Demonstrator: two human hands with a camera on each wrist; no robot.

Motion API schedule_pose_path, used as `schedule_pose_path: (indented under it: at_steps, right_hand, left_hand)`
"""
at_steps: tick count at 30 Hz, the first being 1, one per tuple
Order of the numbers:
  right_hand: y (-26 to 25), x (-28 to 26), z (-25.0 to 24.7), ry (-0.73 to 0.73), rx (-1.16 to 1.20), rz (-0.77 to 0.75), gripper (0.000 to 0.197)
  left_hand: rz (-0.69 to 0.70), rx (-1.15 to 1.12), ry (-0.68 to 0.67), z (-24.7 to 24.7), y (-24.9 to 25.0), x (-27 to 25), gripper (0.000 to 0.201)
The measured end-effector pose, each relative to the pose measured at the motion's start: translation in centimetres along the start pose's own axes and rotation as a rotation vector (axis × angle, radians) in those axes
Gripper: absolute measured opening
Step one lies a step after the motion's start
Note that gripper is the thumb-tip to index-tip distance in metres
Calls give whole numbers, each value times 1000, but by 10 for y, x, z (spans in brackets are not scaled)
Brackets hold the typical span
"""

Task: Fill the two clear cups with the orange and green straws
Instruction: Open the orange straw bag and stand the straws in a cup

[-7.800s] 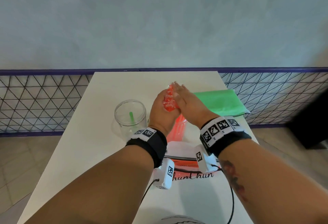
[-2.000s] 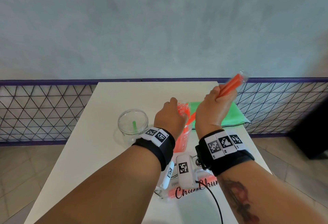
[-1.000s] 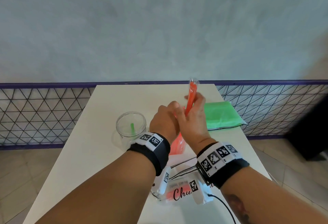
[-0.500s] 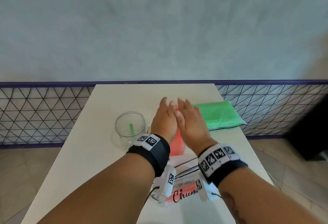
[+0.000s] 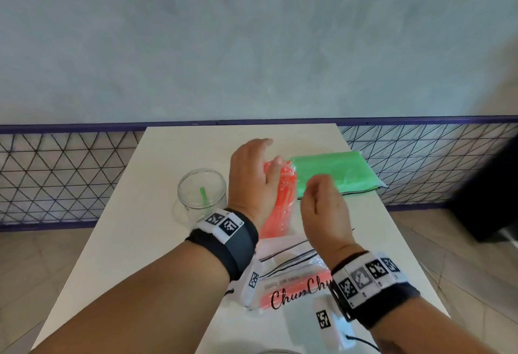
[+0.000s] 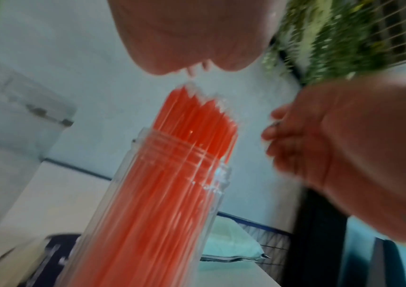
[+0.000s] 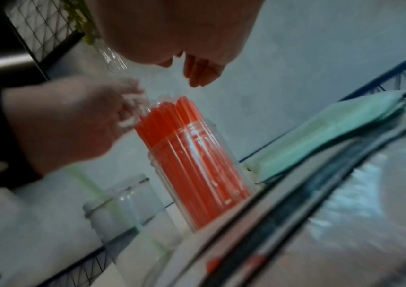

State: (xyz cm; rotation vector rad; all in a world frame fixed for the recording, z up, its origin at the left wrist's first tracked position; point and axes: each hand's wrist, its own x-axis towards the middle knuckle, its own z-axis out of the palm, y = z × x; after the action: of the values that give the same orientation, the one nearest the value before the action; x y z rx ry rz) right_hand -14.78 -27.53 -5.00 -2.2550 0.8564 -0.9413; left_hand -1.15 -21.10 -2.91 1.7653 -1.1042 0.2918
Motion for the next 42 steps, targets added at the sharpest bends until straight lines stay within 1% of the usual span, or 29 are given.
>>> schedule_pose_path:
  at_steps: [1, 2, 3, 4, 5, 6, 8, 9, 10, 11, 12, 13, 14, 15, 17, 18, 20, 22, 24, 25, 27, 30, 31, 34, 35, 37, 39, 41, 42]
  right_hand:
    - [2, -6, 2, -232, -157, 24, 16]
    - [4, -14, 5, -523, -332, 9, 22]
    - [8, -21, 9, -746, -453, -14, 26]
    - [13, -27, 12, -869, -513, -47, 28]
    - [15, -32, 15, -944, -542, -58, 29]
    - [19, -36, 18, -958, -523, -61, 28]
    - [29, -43, 25, -1015, -537, -41, 19]
    - [30, -44, 28, -1072, -605, -53, 19]
    - [29, -44, 31, -1136, -672, -52, 24]
    - [27, -42, 32, -1192, -707, 10, 22]
    - [26, -41, 34, -1232, -724, 1, 12]
    - [25, -40, 33, -1263, -720, -24, 18]
    - [28, -40, 35, -1285, -709, -54, 36]
    - [29, -40, 35, -1298, -699, -68, 50]
    - [31, -46, 38, -1278, -716, -97, 67]
    - [33, -50, 40, -1267, -732, -113, 73]
    - [33, -58, 42, -1254, -775, -153, 81]
    - [32, -67, 43, -1169, -779, -210, 76]
    - [32, -76, 43, -1037, -753, -378, 63]
    - [33, -78, 43, -1001, -741, -464, 57]
    - [35, -83, 43, -949, -694, -556, 44]
    - [33, -91, 47, -1004, -663, -444, 25]
    - [35, -92, 49, -1009, -653, -400, 23]
    - [41, -88, 50, -947, -557, -297, 21]
    - [44, -84, 47, -915, -501, -259, 20]
    - [44, -76, 39, -858, -406, -232, 16]
    - [39, -70, 27, -780, -296, -215, 10]
    - [32, -64, 15, -648, -110, -113, 15]
    - [27, -59, 9, -574, 2, -62, 18]
  left_hand:
    - [132, 23, 24, -4, 5, -4, 25]
    - [247, 21, 10, -7, 10, -9, 19]
    - [337, 2, -49, -9, 14, -15, 15]
    - [396, -24, -161, -12, 18, -23, 15]
    - [419, -56, -315, -15, 22, -31, 18]
    - [417, -72, -485, -18, 25, -40, 21]
    - [398, 27, -794, -18, 24, -56, 25]
    - [373, 109, -906, -14, 19, -65, 26]
    - [329, 194, -979, -10, 11, -73, 27]
    - [266, 267, -1021, -7, 1, -80, 27]
    - [199, 326, -1049, -6, -8, -86, 29]
    - [160, 378, -1088, -5, -17, -92, 30]
    - [147, 433, -1154, -6, -25, -97, 30]
    - [138, 488, -1234, -7, -32, -101, 28]
    - [73, 572, -1367, -9, -41, -110, 24]
    - [47, 608, -1385, -10, -45, -114, 24]
    - [1, 644, -1342, -9, -49, -121, 32]
    - [6, 676, -1298, -5, -50, -125, 51]
    - [-32, 653, -1298, 0, -54, -128, 74]
    - [-55, 631, -1297, 1, -57, -129, 86]
    - [-47, 607, -1311, 0, -61, -128, 101]
    - [8, 622, -1356, -5, -61, -125, 104]
    - [8, 626, -1368, -6, -60, -124, 106]
    - [-8, 609, -1381, -9, -58, -122, 108]
    - [-39, 578, -1374, -10, -58, -121, 107]
    - [-158, 465, -1336, -12, -61, -119, 108]
    - [-244, 303, -1255, -13, -67, -118, 108]
    - [-312, 210, -1177, -18, -71, -115, 98]
    - [-334, 205, -1139, -20, -70, -114, 89]
